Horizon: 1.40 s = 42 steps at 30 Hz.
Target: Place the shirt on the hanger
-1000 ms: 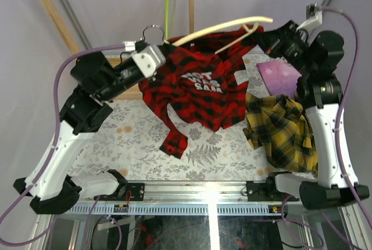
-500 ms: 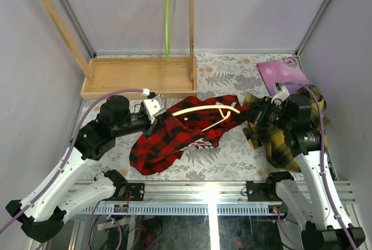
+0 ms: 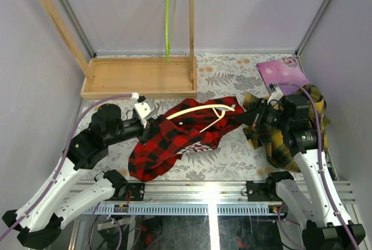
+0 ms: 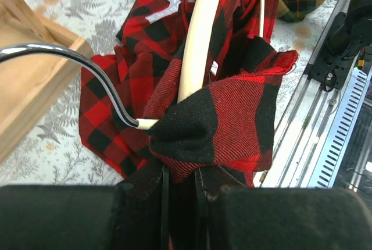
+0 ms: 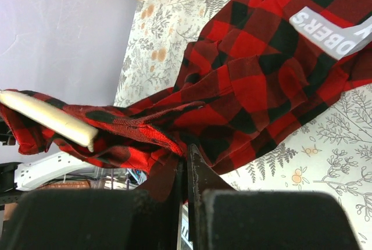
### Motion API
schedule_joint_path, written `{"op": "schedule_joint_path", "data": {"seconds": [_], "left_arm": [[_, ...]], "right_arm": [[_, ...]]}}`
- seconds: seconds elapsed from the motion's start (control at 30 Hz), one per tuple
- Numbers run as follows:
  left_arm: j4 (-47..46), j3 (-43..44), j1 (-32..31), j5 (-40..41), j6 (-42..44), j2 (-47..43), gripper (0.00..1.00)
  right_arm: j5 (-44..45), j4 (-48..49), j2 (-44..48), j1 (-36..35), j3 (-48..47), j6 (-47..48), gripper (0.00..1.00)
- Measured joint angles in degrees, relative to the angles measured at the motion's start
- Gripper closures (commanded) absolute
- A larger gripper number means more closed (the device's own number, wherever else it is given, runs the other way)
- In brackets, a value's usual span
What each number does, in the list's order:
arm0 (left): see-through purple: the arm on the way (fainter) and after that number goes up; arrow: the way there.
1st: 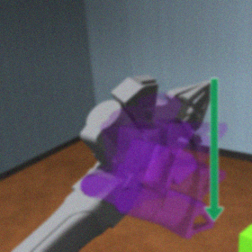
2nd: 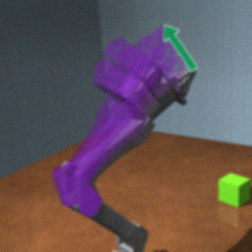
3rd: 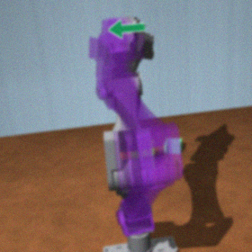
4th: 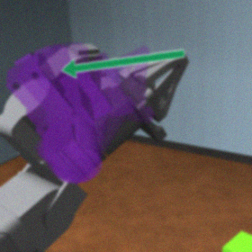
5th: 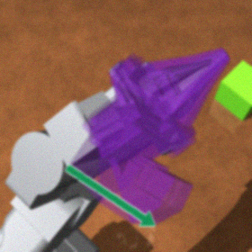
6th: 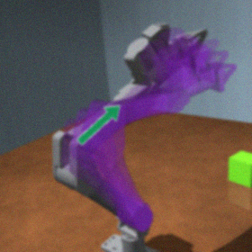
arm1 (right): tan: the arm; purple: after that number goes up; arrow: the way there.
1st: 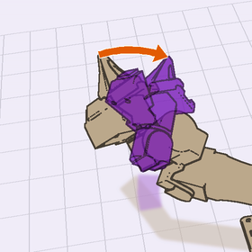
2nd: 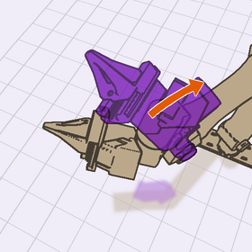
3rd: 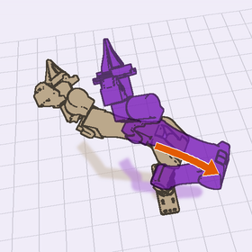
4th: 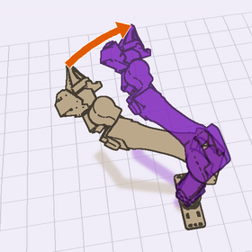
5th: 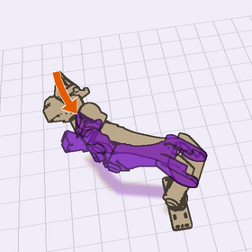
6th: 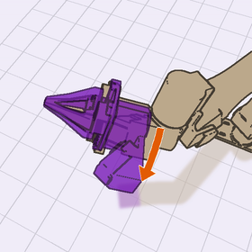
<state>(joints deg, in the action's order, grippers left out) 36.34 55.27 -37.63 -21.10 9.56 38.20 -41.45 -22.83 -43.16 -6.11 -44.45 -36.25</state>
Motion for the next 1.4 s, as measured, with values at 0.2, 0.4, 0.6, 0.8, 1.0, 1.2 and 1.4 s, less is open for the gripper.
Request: {"op": "schedule_joint_path", "data": {"seconds": [0.2,0.4,0.6,0.8,1.0,1.2,1.4], "left_arm": [[1.16,1.27,0.02,2.10,-3.89,3.82,1.00],[0.96,1.22,0.00,2.86,-5.75,2.47,1.00],[1.05,1.22,0.00,3.41,-4.44,1.40,1.00],[1.09,1.29,-0.72,4.96,-1.20,1.60,1.00],[1.46,3.56,-3.28,7.93,1.36,3.10,1.00],[2.12,5.57,-8.02,15.52,3.43,5.27,1.00],[2.47,6.47,-11.69,23.30,4.98,7.69,1.00]], "right_arm": [[1.68,-0.02,-2.16,0.24,-0.52,0.92,1.00],[1.22,0.02,-2.21,0.22,-1.42,0.94,1.00],[-0.09,0.46,-2.27,0.15,-1.64,0.94,1.00],[0.13,0.48,-5.25,0.13,-4.68,0.96,1.00],[1.31,-0.55,-10.60,0.04,-11.06,1.81,1.00],[2.71,-4.09,-14.23,0.02,-16.46,4.52,1.00],[4.76,-9.46,-15.39,0.02,-21.22,8.00,1.00]]}}
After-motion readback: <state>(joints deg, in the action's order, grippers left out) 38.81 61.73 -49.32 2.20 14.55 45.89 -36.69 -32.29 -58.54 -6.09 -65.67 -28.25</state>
